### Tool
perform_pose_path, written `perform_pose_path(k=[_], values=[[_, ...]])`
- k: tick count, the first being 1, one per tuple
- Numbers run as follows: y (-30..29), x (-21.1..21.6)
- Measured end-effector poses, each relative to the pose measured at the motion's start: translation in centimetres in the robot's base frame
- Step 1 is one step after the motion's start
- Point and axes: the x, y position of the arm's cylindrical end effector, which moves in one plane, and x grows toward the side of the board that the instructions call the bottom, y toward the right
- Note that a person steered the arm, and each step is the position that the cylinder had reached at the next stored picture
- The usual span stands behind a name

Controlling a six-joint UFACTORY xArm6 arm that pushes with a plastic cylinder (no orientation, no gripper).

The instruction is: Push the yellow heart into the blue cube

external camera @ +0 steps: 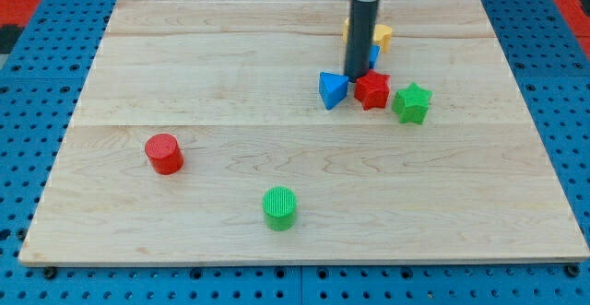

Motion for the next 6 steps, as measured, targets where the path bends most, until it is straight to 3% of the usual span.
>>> perform_pose_path(k=[2,4,5,6], values=[[-10.6,-2.8],[-8.5,2.0],[-3.2,3.1],[-1.5,2.7]])
